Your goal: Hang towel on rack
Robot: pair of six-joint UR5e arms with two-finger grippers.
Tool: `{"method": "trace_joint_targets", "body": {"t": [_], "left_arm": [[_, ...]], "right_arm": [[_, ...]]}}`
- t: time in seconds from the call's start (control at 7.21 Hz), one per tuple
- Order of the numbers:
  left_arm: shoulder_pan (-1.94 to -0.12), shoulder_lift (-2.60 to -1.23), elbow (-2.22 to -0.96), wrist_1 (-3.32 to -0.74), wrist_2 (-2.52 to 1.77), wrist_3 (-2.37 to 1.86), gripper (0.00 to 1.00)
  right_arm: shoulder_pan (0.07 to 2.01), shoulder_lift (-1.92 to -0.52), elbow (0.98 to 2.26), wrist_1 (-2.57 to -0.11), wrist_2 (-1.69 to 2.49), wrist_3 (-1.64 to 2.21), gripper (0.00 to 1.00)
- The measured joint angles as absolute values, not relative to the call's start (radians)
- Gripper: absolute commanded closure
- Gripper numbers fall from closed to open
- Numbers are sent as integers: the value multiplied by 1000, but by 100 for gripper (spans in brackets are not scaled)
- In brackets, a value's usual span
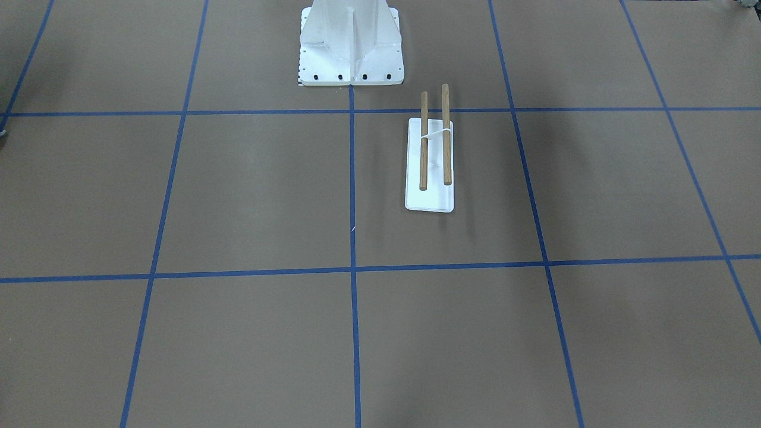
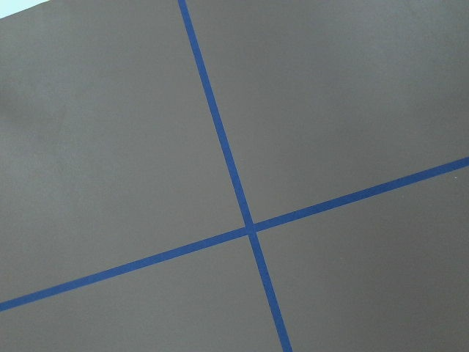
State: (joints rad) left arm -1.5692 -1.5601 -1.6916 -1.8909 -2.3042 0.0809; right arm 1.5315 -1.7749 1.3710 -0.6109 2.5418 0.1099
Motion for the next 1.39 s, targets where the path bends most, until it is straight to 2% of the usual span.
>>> {"method": "trace_joint_targets", "body": {"t": [0.42,0.83,1.39], "left_arm": [[-1568,-1587,-1704,-1996,-2309,61,1],[-1513,-1625,-1733,-2019,-2311,16,1],[-1260,-1863,-1761,-2022,-2309,-604,1]], "right_arm": [[1554,-1549,1487,-843,2602,217,100],[1445,-1390,1626,-870,2561,564,100],[1183,-1299,1859,-872,2348,865,100]]}}
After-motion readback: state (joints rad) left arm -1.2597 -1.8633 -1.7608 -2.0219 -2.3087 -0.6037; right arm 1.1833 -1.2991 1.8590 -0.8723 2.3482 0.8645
